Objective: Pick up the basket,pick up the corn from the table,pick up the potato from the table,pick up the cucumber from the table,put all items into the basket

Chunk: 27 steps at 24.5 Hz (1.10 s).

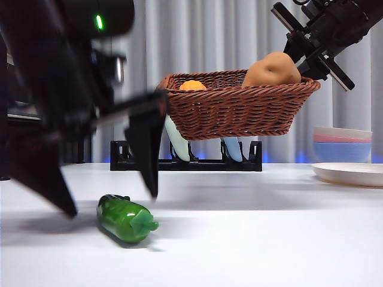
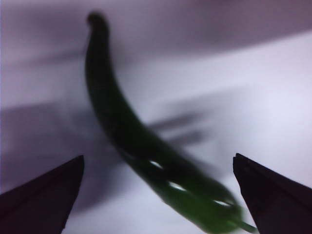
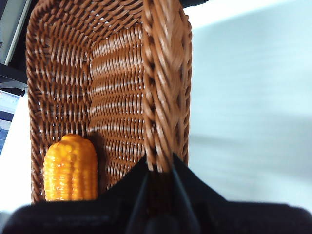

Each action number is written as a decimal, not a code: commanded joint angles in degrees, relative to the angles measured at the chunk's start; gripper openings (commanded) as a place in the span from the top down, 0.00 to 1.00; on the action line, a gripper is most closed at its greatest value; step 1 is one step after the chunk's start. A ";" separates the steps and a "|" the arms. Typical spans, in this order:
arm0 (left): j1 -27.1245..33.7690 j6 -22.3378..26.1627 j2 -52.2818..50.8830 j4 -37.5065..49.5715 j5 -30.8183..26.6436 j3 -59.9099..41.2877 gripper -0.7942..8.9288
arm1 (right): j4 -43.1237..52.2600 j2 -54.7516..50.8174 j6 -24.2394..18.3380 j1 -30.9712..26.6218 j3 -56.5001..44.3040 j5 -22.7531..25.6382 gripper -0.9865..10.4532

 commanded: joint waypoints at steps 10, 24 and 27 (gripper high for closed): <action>0.66 4.04 4.15 2.05 0.52 -0.33 0.93 | 1.05 0.35 0.74 -0.04 0.48 -0.70 0.93; 1.09 10.23 -6.51 -4.70 -5.40 -0.15 0.93 | 1.01 0.35 0.74 -0.35 0.48 -0.63 0.93; 1.07 10.21 -14.97 -7.72 -5.31 0.68 0.93 | 1.01 0.35 0.76 -0.35 0.48 -0.48 0.93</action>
